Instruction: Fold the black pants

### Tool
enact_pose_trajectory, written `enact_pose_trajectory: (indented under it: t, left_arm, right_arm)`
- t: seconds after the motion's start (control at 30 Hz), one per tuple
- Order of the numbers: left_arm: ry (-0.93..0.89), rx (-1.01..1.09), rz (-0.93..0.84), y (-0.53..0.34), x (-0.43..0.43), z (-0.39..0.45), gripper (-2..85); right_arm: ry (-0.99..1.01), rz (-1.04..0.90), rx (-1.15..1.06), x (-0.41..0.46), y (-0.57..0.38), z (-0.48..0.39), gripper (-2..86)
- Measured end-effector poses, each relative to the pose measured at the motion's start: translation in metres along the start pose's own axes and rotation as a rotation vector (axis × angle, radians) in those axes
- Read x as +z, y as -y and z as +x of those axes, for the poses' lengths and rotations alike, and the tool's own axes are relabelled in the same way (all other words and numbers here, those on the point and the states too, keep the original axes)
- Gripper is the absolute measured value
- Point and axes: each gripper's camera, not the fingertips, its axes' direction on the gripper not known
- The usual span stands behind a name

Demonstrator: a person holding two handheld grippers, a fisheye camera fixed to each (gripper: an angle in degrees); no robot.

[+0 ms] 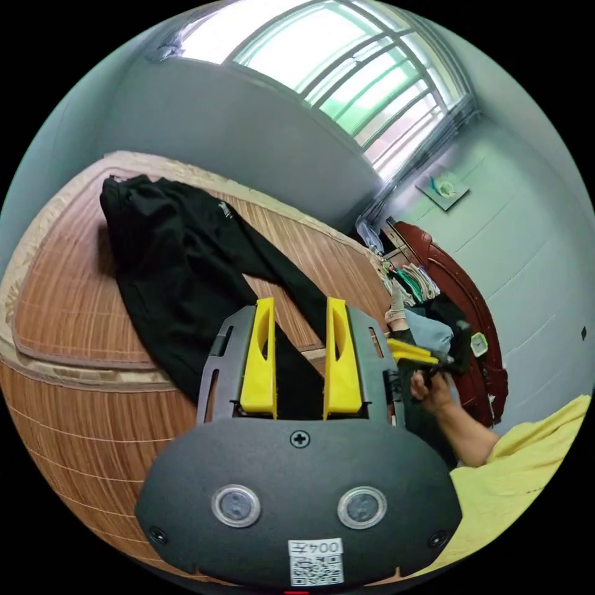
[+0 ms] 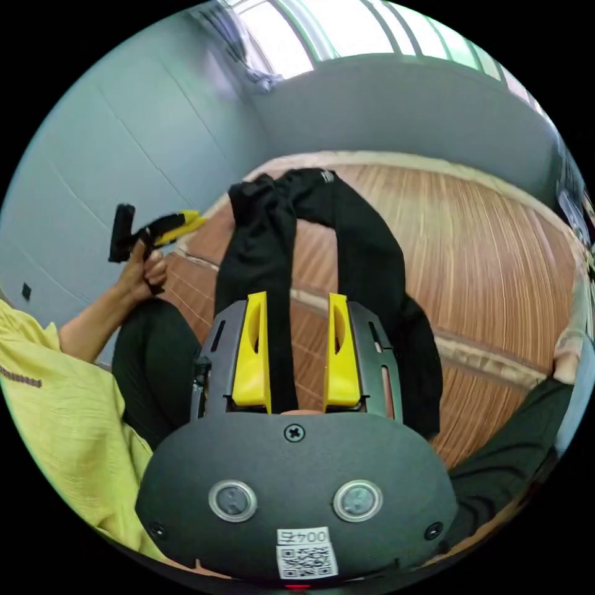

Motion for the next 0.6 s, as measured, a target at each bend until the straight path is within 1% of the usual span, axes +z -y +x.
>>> enact_pose_trajectory:
  t: [0.13,0.23,0.33,0.37,0.43,0.5,0.6]
  left_arm:
    - [-0.069,-0.139,-0.008,0.024,0.042,-0.01,10.5]
    - [-0.059,-0.145,-0.029,0.034,0.07,-0.007,10.0]
    - [-0.039,-0.089,-0.103,0.042,0.092,-0.002,9.9]
    - [-0.03,-0.074,-0.112,0.044,0.094,-0.001,9.9]
    - [0.04,-0.033,-0.12,0.054,0.091,-0.002,9.9]
    - [0.07,-0.048,-0.112,0.058,0.089,-0.008,10.0]
    - [0.055,-0.096,-0.117,0.059,0.092,-0.017,10.1]
  right_arm:
    - [-0.128,-0.019,0.138,0.029,-0.03,0.026,15.8]
    - [-0.18,-0.018,0.205,0.049,-0.034,0.048,16.4]
    - [-0.255,-0.105,0.221,0.08,-0.026,0.069,16.6]
    - [-0.266,-0.121,0.215,0.085,-0.024,0.073,16.3]
    - [-0.368,-0.112,0.162,0.091,-0.015,0.08,16.2]
    - [-0.403,-0.134,0.135,0.093,-0.003,0.093,18.0]
    - [-0.41,-0.157,0.138,0.085,0.017,0.138,20.2]
